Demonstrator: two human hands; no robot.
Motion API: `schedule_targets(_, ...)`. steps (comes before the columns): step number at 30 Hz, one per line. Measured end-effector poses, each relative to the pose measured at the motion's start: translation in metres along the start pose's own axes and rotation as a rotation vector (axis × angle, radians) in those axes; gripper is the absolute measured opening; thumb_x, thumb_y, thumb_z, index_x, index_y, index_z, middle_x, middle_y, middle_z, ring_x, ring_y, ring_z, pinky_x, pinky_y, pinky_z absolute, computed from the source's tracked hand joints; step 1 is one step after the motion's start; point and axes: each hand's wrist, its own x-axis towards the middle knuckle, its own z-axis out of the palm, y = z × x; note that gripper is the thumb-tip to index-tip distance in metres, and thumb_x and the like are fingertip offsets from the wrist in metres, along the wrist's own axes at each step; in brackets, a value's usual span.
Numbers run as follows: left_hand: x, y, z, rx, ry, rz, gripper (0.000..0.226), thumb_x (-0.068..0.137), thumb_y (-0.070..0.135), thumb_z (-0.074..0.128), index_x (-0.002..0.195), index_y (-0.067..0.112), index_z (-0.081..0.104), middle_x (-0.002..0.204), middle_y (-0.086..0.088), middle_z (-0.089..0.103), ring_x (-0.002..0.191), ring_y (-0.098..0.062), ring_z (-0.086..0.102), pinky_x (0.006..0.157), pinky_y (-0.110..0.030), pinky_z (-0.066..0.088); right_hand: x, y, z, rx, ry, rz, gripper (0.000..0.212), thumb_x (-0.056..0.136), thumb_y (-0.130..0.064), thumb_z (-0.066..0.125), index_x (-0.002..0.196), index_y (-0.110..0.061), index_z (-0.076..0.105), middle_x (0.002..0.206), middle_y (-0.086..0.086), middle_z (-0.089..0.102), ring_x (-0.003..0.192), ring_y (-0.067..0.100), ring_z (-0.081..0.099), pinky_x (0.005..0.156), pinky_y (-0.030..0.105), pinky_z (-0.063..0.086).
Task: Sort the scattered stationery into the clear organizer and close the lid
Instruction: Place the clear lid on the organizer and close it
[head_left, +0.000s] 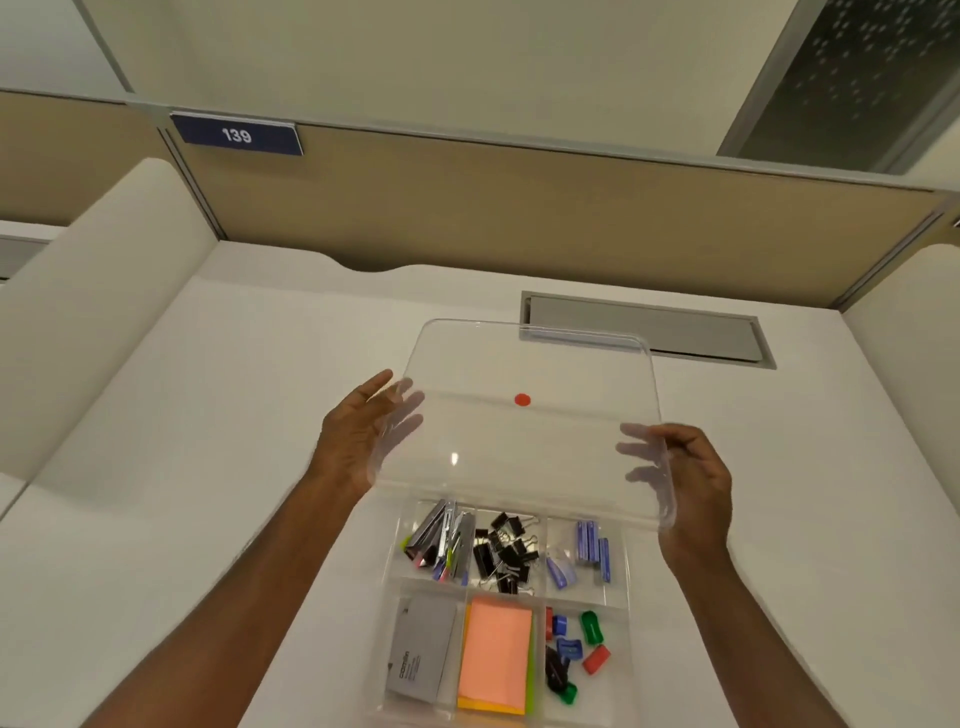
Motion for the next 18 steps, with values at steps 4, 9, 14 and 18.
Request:
schedule_targets(4, -0.023, -0.016, -0.045, 0.408, 0.025, -0.100, 0.034, 0.080, 0.013, 0.077, 0.113, 0.012, 0.069, 0.090, -0.009, 0.076, 0.086, -0.025, 0.075, 0.062, -0.034, 0.060, -0.037, 0.020, -0.019, -0.104, -0.050, 0.140, 0.026, 0.100, -0.001, 0.034, 0.088, 0.001, 0.057, 0.094, 0.024, 0.071, 0.070, 0.035, 0.066, 0.056, 0.030, 0.050)
schedule_targets(9, -0.047, -0.034, -0.072, 0.804, 0.045, -0.092, 0.017, 0.086, 0.023, 0.076, 0.088, 0.006, 0.073, 0.072, -0.016, 0.071, 0.060, -0.033, 0.070, 0.054, -0.039, 0.059, -0.066, 0.037, -0.038, -0.373, -0.105, 0.276, 0.028, 0.093, 0.002, 0.057, 0.117, -0.012, 0.060, 0.079, 0.019, 0.070, 0.061, 0.021, 0.061, 0.053, 0.027, 0.049)
schedule_targets(14, -0.063, -0.050, -0.081, 1.069, 0.022, 0.027, 0.017, 0.087, 0.022, 0.076, 0.079, 0.009, 0.069, 0.060, -0.012, 0.068, 0.049, -0.031, 0.068, 0.048, -0.037, 0.058, -0.088, 0.046, -0.045, -0.552, -0.122, 0.322, 0.052, 0.096, -0.009, 0.060, 0.138, -0.039, 0.048, 0.059, 0.017, 0.064, 0.046, 0.022, 0.053, 0.043, 0.028, 0.044)
schedule_targets(18, -0.068, -0.057, -0.081, 1.239, 0.030, 0.147, 0.016, 0.086, 0.029, 0.077, 0.076, 0.019, 0.068, 0.057, -0.004, 0.067, 0.044, -0.023, 0.066, 0.050, -0.036, 0.059, -0.101, 0.052, -0.053, -0.751, -0.102, 0.271, 0.062, 0.095, -0.020, 0.064, 0.147, -0.041, 0.036, 0.045, 0.006, 0.053, 0.036, 0.013, 0.044, 0.037, 0.020, 0.041)
